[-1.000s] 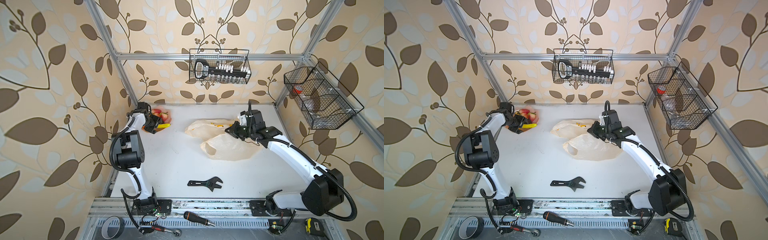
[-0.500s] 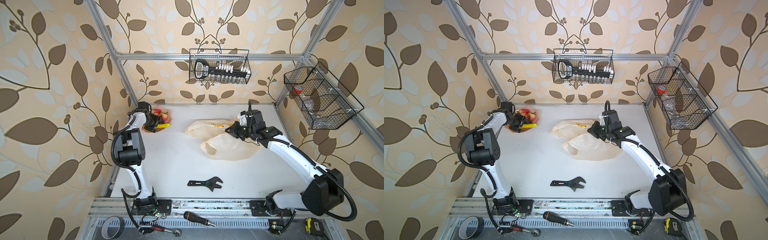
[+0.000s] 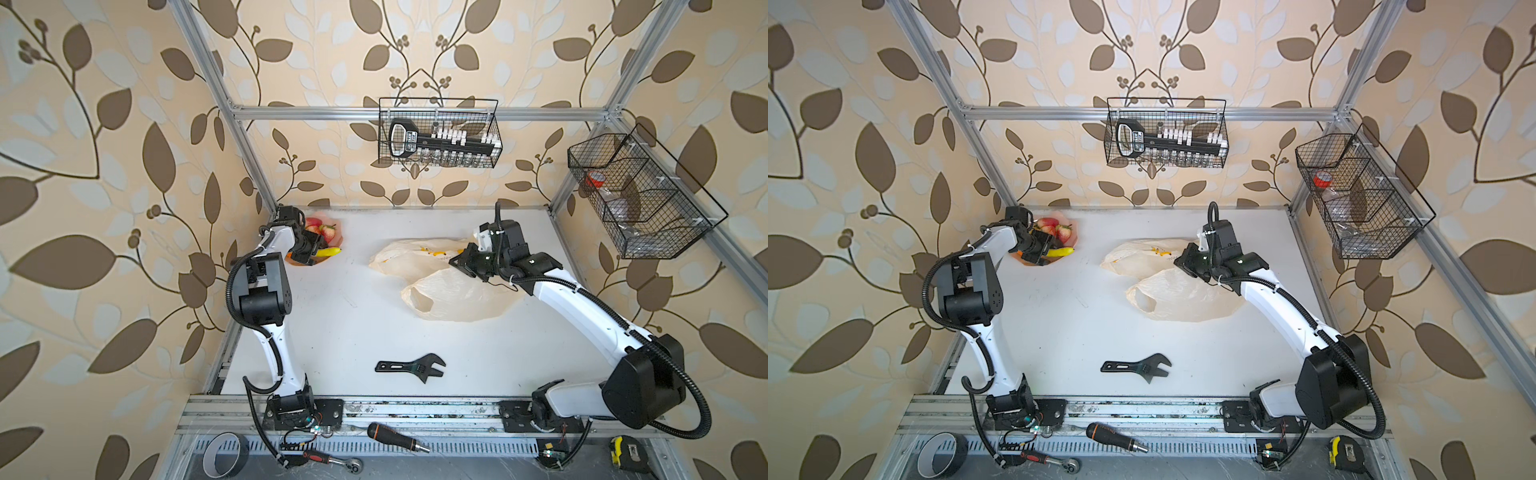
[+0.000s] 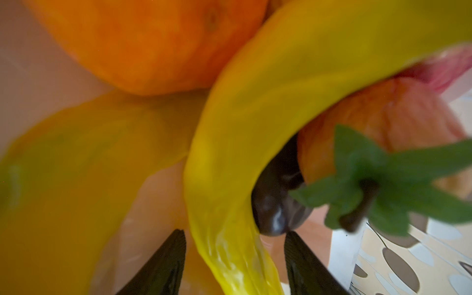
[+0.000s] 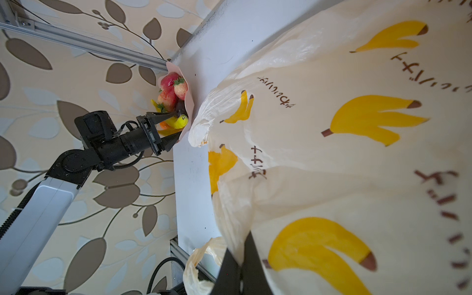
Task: Place the fruits into the plastic bag
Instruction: Pick up the fruit from the plate.
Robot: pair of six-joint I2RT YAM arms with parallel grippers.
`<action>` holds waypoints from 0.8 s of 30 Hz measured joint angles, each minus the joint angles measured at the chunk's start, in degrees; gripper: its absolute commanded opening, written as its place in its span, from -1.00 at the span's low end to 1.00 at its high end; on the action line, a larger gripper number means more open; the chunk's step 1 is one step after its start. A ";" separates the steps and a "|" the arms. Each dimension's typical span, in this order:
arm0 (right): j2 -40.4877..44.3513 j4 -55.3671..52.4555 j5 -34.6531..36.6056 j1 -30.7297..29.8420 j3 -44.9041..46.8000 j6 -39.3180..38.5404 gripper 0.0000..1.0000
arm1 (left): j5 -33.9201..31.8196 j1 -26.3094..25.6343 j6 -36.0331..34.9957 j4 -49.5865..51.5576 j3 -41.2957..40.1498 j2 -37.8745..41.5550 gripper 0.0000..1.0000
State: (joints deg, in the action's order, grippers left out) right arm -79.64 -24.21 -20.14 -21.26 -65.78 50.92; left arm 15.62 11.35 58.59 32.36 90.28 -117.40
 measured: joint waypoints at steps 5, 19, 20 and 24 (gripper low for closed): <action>-0.17 0.02 -0.02 -0.07 0.00 0.00 -1.00 | -0.31 0.00 0.09 -0.50 0.11 -0.33 0.13; -0.48 0.09 -0.02 -0.39 0.00 0.02 -1.00 | -0.94 0.04 -2.69 -0.39 -1.09 1.01 -0.36; -0.48 0.09 -0.02 -0.39 0.00 0.02 -1.00 | -0.90 0.22 -3.13 -0.24 -1.66 1.68 -0.37; -0.48 0.09 -0.02 -0.39 -0.02 0.02 -1.00 | -0.31 0.35 -4.66 0.63 -3.28 4.79 -0.38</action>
State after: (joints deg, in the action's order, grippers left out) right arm -80.12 -24.12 -20.16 -21.65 -65.80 50.94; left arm 15.31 11.70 53.93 32.99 87.00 -112.62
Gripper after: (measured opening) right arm 0.049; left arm 0.314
